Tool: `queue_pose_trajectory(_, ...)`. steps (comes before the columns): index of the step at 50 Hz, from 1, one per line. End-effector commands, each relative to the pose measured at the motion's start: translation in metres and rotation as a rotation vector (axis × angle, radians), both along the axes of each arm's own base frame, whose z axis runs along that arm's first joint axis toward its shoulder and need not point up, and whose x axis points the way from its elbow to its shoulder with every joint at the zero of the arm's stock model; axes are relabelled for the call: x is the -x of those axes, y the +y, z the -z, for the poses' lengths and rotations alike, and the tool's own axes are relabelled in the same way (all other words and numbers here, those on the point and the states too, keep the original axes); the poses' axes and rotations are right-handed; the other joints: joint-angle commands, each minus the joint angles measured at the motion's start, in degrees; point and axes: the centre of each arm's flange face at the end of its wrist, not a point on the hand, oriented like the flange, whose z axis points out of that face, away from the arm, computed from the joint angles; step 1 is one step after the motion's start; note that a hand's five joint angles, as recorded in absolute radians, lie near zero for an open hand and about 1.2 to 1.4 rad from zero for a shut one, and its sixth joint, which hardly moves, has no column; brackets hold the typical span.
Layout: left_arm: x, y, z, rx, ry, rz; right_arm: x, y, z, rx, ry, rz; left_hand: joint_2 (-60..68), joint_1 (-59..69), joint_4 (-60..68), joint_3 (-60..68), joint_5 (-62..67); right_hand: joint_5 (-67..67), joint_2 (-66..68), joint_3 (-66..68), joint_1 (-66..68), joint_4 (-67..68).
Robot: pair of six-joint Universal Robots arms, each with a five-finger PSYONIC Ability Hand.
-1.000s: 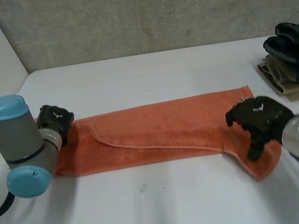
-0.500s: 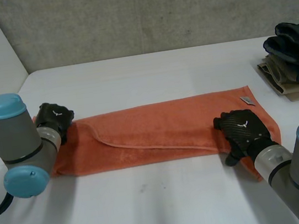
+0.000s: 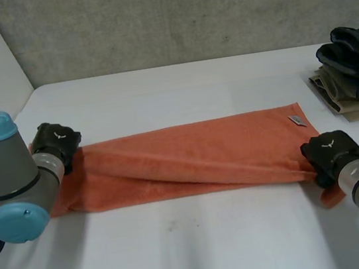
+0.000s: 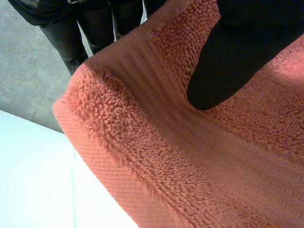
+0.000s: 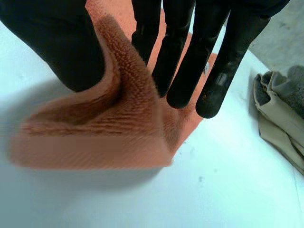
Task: Fold the laundry.
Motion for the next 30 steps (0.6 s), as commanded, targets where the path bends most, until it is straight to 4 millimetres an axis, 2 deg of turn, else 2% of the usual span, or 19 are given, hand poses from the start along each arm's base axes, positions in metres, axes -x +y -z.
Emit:
queue_pose_trajectory(1, -0.001, 0.003, -0.002, 0.000, 0.005, 0.013, 0.002, -0.031, -0.032, 0.073, 0.019, -0.017, 11.2, 13.4, 11.1, 11.5, 15.0, 17.0, 14.8, 14.8, 24.7, 14.7)
queue_pose_trajectory(5, 0.002, 0.001, -0.005, 0.015, 0.015, 0.024, -0.004, -0.055, -0.046, 0.179, 0.105, -0.074, 11.2, 13.4, 11.1, 11.5, 15.0, 17.0, 14.8, 14.8, 24.7, 14.7)
queue_pose_trajectory(8, 0.003, -0.004, -0.008, 0.044, 0.026, 0.020, -0.009, -0.075, -0.045, 0.239, 0.147, -0.095, 11.2, 13.4, 11.1, 11.5, 15.0, 17.0, 14.8, 14.8, 24.7, 14.7)
queue_pose_trajectory(9, 0.004, -0.009, -0.012, 0.076, 0.035, 0.018, -0.014, -0.091, -0.046, 0.297, 0.178, -0.110, 11.2, 13.4, 11.1, 11.5, 15.0, 17.0, 14.8, 14.8, 24.7, 14.7)
queue_pose_trajectory(12, 0.003, -0.019, -0.017, 0.132, 0.049, 0.003, -0.032, -0.110, -0.046, 0.382, 0.186, -0.147, 11.2, 13.4, 11.1, 11.5, 15.0, 17.0, 14.8, 14.8, 24.7, 14.7)
queue_pose_trajectory(13, 0.005, -0.024, -0.017, 0.155, 0.059, 0.002, -0.048, -0.119, -0.045, 0.433, 0.191, -0.181, 11.2, 13.4, 11.1, 11.5, 15.0, 17.0, 14.8, 14.8, 24.7, 14.7)
queue_pose_trajectory(14, 0.006, -0.025, -0.016, 0.160, 0.063, 0.004, -0.053, -0.124, -0.044, 0.455, 0.196, -0.191, 11.2, 13.4, 11.1, 11.5, 15.0, 17.0, 14.8, 14.8, 24.7, 14.7)
queue_pose_trajectory(20, 0.011, -0.039, -0.002, 0.168, 0.063, -0.001, -0.075, -0.159, -0.004, 0.520, 0.217, -0.282, 11.2, 13.4, 11.1, 11.5, 15.0, 17.0, 14.8, 14.8, 24.7, 14.7)
queue_pose_trajectory(26, 0.017, -0.050, 0.014, 0.158, 0.060, 0.002, -0.086, -0.179, 0.019, 0.597, 0.195, -0.326, 11.2, 13.4, 11.1, 11.5, 15.0, 17.0, 14.8, 14.8, 24.7, 14.7)
queue_pose_trajectory(27, 0.018, -0.051, 0.015, 0.158, 0.058, 0.004, -0.086, -0.181, 0.020, 0.606, 0.195, -0.320, 11.2, 13.4, 11.1, 11.5, 15.0, 7.6, 5.4, 5.4, 15.2, 5.3)
queue_pose_trajectory(28, 0.021, -0.053, 0.018, 0.162, 0.062, 0.010, -0.086, -0.183, 0.022, 0.616, 0.194, -0.308, 11.2, 13.4, 11.1, 11.5, 15.0, -19.1, -21.4, -21.3, -11.5, -21.4)
queue_pose_trajectory(30, 0.025, -0.055, 0.019, 0.176, 0.070, 0.017, -0.085, -0.185, 0.023, 0.621, 0.196, -0.297, 11.2, 13.4, 11.1, 11.5, 15.0, -41.0, -43.2, -43.2, -33.4, -43.3)
